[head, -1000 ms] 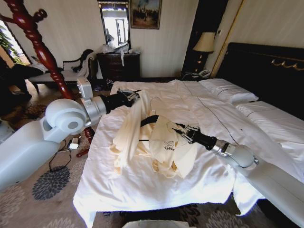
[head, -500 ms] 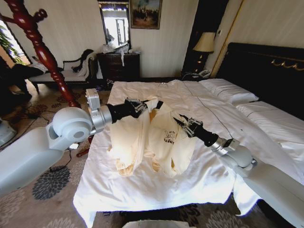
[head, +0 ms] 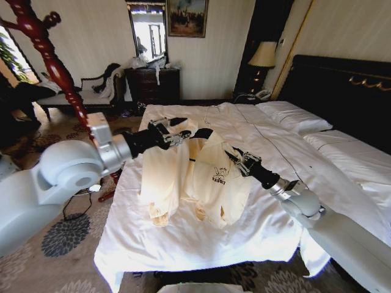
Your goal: Pick up the clothes from the bed and hang them on the clothes hanger.
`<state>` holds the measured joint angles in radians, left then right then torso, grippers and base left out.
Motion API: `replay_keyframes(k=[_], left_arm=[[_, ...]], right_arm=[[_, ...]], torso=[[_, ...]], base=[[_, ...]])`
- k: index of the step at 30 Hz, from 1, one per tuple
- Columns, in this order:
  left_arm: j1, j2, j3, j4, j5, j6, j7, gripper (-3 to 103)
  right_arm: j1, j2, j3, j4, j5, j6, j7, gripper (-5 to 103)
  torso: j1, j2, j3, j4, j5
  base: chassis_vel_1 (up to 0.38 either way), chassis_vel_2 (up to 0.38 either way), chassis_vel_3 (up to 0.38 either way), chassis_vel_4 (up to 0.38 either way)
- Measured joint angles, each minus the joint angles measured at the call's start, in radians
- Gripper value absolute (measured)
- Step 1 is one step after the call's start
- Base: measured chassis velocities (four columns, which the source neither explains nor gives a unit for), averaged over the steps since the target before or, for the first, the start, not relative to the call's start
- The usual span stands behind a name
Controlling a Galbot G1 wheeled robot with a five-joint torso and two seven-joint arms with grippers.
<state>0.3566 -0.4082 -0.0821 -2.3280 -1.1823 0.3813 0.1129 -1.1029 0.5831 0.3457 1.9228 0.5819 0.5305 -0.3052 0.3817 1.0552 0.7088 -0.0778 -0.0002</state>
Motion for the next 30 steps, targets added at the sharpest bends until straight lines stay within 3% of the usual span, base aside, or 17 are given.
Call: replay_keyframes(k=[3, 10, 17, 21, 25, 27, 30], left_arm=[[0.020, 0.019, -0.022, -0.014, 0.005, -0.016, 0.002, 76], [0.129, 0.021, -0.090, -0.016, 0.011, -0.045, -0.059, 99], [0.155, 0.020, -0.138, 0.022, -0.024, -0.049, -0.114, 100], [0.240, 0.051, -0.207, 0.110, 0.033, 0.010, -0.188, 100], [0.289, 0.101, -0.208, 0.162, 0.125, 0.032, -0.180, 100], [0.294, 0.112, -0.206, 0.169, 0.118, 0.019, -0.159, 100], [0.284, 0.152, -0.207, 0.168, -0.025, -0.029, -0.055, 100]], right_arm=[[-0.005, 0.017, 0.003, -0.011, -0.001, 0.016, 0.003, 19], [-0.026, 0.072, 0.022, -0.048, -0.014, 0.079, -0.008, 19], [-0.031, 0.093, 0.037, -0.040, -0.083, 0.103, -0.010, 19], [-0.037, 0.099, 0.042, -0.056, -0.178, 0.138, -0.031, 19], [-0.023, 0.110, 0.050, -0.083, -0.246, 0.170, -0.064, 19], [-0.018, 0.114, 0.053, -0.088, -0.261, 0.176, -0.066, 19], [-0.012, 0.122, 0.060, -0.091, -0.274, 0.181, -0.054, 19]], torso=[[0.000, 0.000, 0.000, 0.0000, 0.0000], [0.000, 0.000, 0.000, -0.0001, 0.0000], [0.000, 0.000, 0.000, -0.0003, 0.0001], [0.000, 0.000, 0.000, -0.0001, -0.0003], [0.000, 0.000, 0.000, 0.0002, 0.0000], [0.000, 0.000, 0.000, 0.0000, -0.0003], [0.000, 0.000, 0.000, -0.0003, 0.0000]], base=[[0.000, 0.000, 0.000, 0.000], [0.000, 0.000, 0.000, 0.000], [0.000, 0.000, 0.000, 0.000], [0.000, 0.000, 0.000, 0.000], [0.000, 0.000, 0.000, 0.000], [0.000, 0.000, 0.000, 0.000], [0.000, 0.000, 0.000, 0.000]])
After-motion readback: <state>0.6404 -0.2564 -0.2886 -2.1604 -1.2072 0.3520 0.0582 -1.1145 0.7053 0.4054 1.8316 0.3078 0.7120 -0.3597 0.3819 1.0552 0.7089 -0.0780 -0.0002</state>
